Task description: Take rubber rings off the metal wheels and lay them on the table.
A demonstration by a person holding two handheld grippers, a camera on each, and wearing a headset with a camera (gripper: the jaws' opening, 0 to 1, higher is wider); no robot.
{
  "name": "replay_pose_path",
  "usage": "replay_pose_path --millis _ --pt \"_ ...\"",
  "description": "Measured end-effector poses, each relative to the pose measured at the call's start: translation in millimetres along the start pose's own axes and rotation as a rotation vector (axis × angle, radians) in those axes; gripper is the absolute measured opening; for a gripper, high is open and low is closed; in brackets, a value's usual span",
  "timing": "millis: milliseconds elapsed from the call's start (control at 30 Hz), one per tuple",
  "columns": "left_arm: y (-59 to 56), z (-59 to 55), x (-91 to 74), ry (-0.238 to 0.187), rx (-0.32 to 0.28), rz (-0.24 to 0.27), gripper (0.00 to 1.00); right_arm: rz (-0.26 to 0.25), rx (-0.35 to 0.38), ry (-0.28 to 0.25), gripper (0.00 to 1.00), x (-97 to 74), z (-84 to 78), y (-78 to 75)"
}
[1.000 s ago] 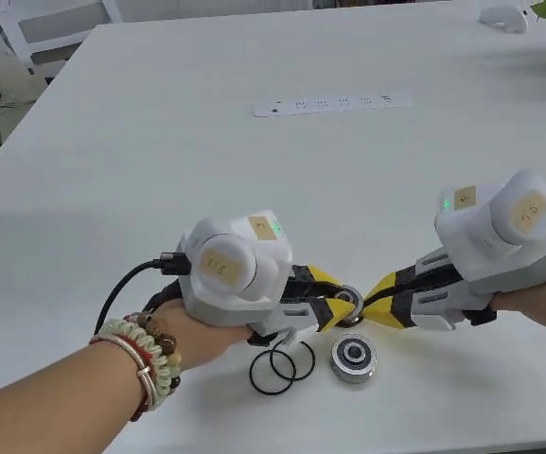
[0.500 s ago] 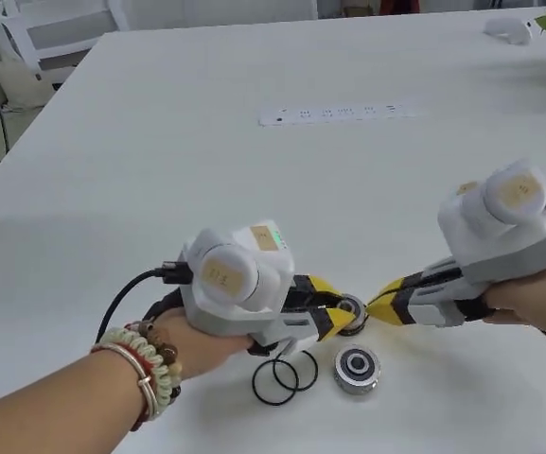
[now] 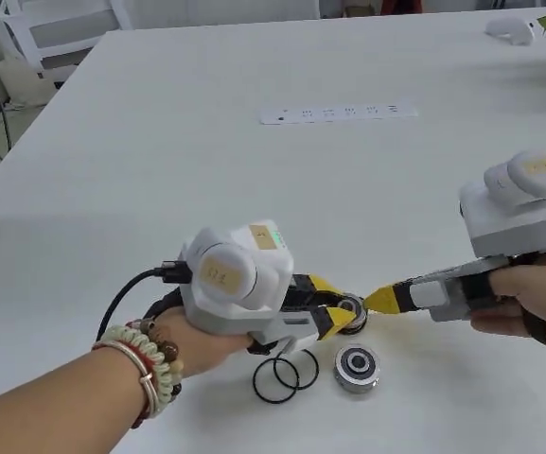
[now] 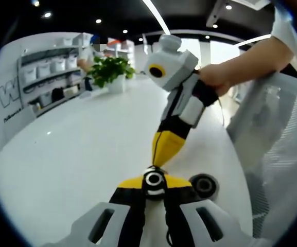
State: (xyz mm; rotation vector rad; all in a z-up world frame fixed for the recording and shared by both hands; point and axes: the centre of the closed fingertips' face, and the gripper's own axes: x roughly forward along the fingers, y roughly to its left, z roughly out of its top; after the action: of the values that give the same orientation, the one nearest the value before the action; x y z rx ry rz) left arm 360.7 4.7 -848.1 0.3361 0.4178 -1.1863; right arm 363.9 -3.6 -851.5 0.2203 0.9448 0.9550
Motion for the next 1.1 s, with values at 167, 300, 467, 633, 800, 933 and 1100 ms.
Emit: replay_pose_path --millis 167,300,467,633,800,933,1100 --pt "-0.2 -0.3 -0.1 0.006 -0.003 0.001 0.14 0.002 0.013 0.004 0.0 0.4 0.0 2.7" --pt "0.0 -0.4 0.2 0.008 -0.001 0.002 0.13 -0.008 -0.029 0.007 0.0 1.1 1.2 7.1" --pt "0.0 -0.6 -0.1 0.008 0.001 0.001 0.13 -0.008 -0.036 0.009 0.0 1.7 1.8 8.4" --pt "-0.3 -0.7 -0.2 0.007 0.003 0.001 0.13 -0.007 -0.057 0.011 0.0 1.8 2.2 9.9" --pt "-0.6 -0.5 -0.5 0.004 0.003 0.0 0.13 -0.005 -0.068 0.013 0.0 1.8 2.5 10.9" --pt "-0.4 -0.5 -0.5 0.003 0.004 -0.001 0.13 -0.007 -0.082 0.016 0.0 2.0 3.3 13.2" --pt "-0.5 -0.3 -0.6 0.001 0.004 -0.002 0.14 -0.012 -0.116 0.026 0.0 3.6 3.5 15.4"
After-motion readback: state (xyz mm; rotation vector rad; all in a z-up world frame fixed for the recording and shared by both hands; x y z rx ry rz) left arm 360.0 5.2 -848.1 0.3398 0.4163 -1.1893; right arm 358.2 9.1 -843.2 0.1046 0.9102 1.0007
